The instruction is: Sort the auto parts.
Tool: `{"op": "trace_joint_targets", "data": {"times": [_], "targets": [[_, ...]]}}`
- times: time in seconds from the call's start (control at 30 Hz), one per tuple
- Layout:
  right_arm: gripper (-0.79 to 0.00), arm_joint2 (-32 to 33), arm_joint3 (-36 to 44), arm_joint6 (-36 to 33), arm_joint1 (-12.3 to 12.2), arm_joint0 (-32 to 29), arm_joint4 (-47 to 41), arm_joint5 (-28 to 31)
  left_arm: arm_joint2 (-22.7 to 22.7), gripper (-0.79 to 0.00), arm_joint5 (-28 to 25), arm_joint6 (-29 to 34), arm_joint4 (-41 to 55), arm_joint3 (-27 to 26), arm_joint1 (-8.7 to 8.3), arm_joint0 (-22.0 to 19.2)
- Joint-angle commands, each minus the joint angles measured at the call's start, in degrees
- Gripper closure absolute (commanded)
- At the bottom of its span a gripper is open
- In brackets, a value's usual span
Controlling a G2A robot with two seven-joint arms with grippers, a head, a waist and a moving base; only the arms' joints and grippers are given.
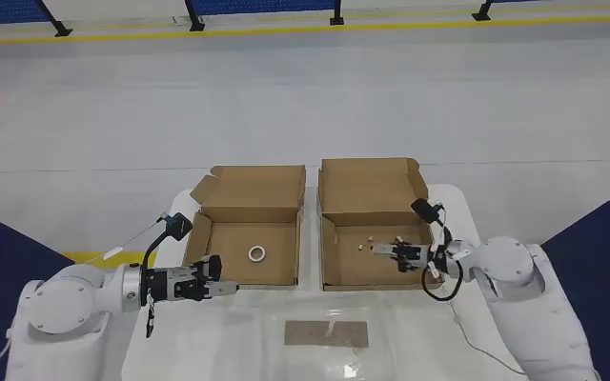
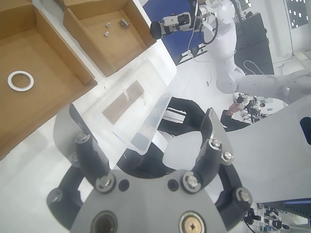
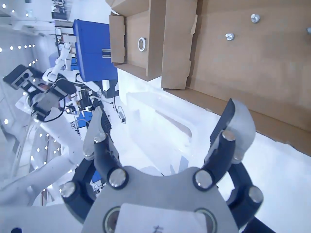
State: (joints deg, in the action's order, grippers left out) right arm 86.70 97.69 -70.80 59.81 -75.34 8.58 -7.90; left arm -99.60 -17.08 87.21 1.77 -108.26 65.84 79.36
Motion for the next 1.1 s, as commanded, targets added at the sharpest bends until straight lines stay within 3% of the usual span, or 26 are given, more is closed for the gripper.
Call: {"op": "trace_joint_targets", "data": {"times": [0.0,0.4,1.07], "targets": [[-0.785,1.88,-0.97,-2.09,-0.28,-0.64,-3.39,3.16,0.0,-0.785,0.0,0.0,0.0,0.0,0.0,0.0],[-0.785,6.48,-6.62,-13.78,-1.73,-2.16,-16.69,15.94,0.0,-0.785,0.0,0.0,0.0,0.0,0.0,0.0],[-0.785,6.61,-7.02,-13.58,-1.81,-2.11,-16.46,15.89,0.0,-0.785,0.0,0.0,0.0,0.0,0.0,0.0]]}}
